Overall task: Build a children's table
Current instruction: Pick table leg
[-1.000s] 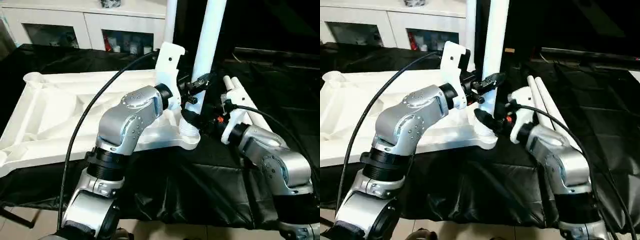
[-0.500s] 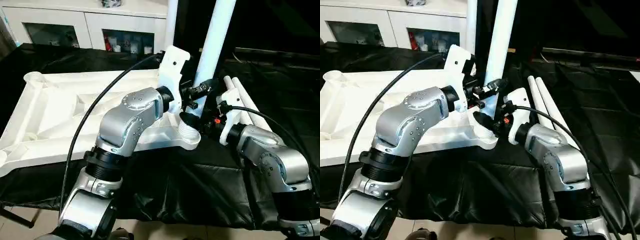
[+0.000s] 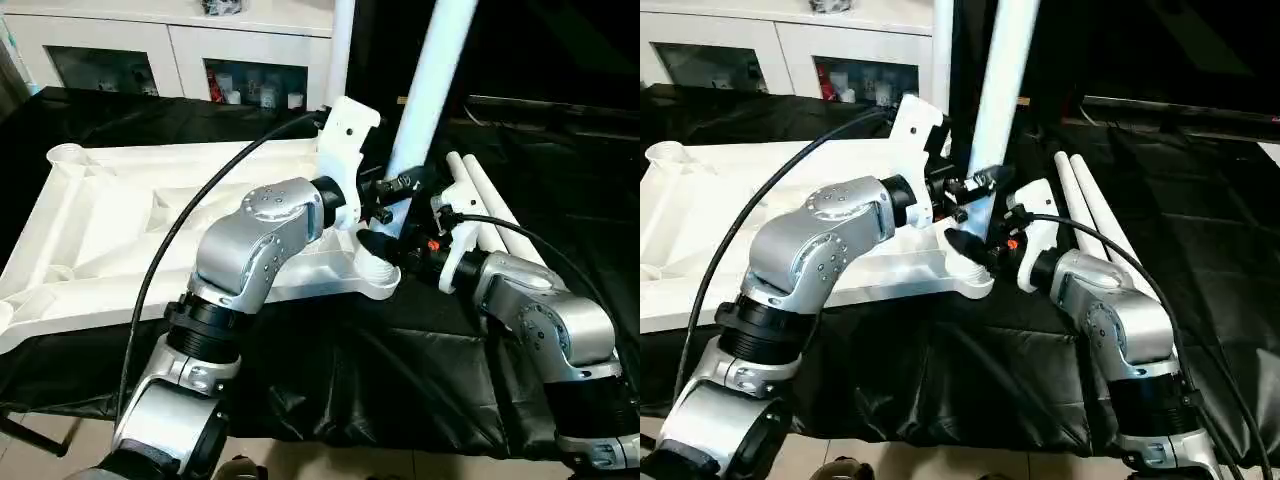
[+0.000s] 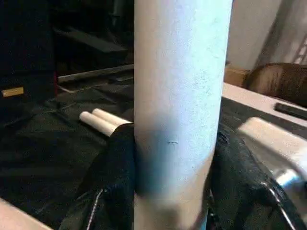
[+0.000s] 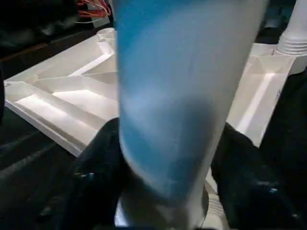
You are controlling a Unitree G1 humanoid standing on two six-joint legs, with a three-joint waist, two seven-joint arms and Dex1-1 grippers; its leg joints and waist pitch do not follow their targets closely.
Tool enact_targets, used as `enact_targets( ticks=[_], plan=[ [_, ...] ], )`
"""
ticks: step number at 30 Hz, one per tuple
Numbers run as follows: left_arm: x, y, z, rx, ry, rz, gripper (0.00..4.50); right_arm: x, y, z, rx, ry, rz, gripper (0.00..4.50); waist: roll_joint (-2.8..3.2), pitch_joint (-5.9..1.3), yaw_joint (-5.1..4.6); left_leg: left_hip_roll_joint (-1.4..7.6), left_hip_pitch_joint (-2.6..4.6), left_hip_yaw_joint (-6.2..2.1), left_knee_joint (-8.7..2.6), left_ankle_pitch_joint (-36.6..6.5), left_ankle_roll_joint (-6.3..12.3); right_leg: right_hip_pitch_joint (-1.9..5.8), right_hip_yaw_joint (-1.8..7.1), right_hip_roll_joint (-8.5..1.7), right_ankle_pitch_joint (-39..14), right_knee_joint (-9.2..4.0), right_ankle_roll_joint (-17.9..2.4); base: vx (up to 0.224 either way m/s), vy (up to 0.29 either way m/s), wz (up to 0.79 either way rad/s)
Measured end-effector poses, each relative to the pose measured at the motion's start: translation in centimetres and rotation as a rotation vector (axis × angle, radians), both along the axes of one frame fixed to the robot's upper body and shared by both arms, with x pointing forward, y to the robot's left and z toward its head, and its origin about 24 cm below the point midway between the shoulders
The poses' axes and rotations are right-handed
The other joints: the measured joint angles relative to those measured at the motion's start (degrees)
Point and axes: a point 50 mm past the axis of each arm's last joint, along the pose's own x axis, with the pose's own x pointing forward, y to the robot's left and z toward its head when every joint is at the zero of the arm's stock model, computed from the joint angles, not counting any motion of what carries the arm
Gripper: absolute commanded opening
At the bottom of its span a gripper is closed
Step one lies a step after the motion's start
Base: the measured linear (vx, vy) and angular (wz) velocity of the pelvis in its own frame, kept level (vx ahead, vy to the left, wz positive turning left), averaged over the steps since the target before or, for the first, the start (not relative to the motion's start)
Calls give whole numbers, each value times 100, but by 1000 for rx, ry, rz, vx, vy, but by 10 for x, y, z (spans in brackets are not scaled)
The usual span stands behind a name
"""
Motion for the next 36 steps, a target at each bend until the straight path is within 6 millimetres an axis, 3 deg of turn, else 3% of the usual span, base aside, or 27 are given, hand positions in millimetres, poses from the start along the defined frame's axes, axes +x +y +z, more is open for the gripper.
enact_targets(
  ticks=[13, 14, 20, 28, 29, 30, 33, 36],
  plan=[
    [-1, 1, 0, 27, -17, -32, 188, -1, 1, 0, 8, 1, 14, 267, 2, -1, 1, 0, 9, -2, 4, 1, -3, -4, 1, -1, -1, 25, 2, 0, 0, 0],
    [-1, 1, 1, 27, -18, -35, 188, -1, 1, 0, 8, 1, 15, 241, 2, -1, 0, 0, 9, -2, 4, 1, -3, -4, 1, -1, -1, 25, 1, 0, 0, 0],
    [-1, 1, 1, 32, -26, -47, 188, -1, 2, 0, 12, 0, 33, 203, 6, -3, 0, 0, 8, -3, 4, 1, -3, -4, 1, -1, 0, 26, -1, 0, 0, 0],
    [-2, 0, -1, 37, -13, -54, 188, -3, 1, -3, 15, 7, 29, 191, 8, -4, -1, 0, 9, -3, 4, 1, -3, -3, 1, -1, 0, 26, -1, 0, 0, 0],
    [-2, -1, -2, 36, -8, -52, 244, -4, 0, -4, 15, 9, 28, 191, 8, -4, 0, 0, 8, -3, 4, 1, -3, -4, 1, -1, 0, 26, -1, 0, 0, 0],
    [-1, -1, -2, 34, -3, -52, 258, -4, 0, -4, 15, 10, 27, 191, 8, -4, 0, 0, 9, -3, 4, 1, -3, -3, 1, -1, 1, 26, -1, 0, 0, 0],
    [0, 1, 0, 2, 8, -44, 264, -5, -2, -6, 14, 13, 17, 191, 8, -4, -2, 0, 10, -3, 4, 1, -3, -3, 1, -1, 0, 26, -1, 0, 0, 0],
    [1, 2, 5, -39, -11, -24, 299, -5, -3, -9, 12, 22, 1, 191, 8, -4, -1, 0, 10, -3, 4, 1, -3, -3, 1, -1, 0, 26, 0, 0, 0, 0]
  ],
)
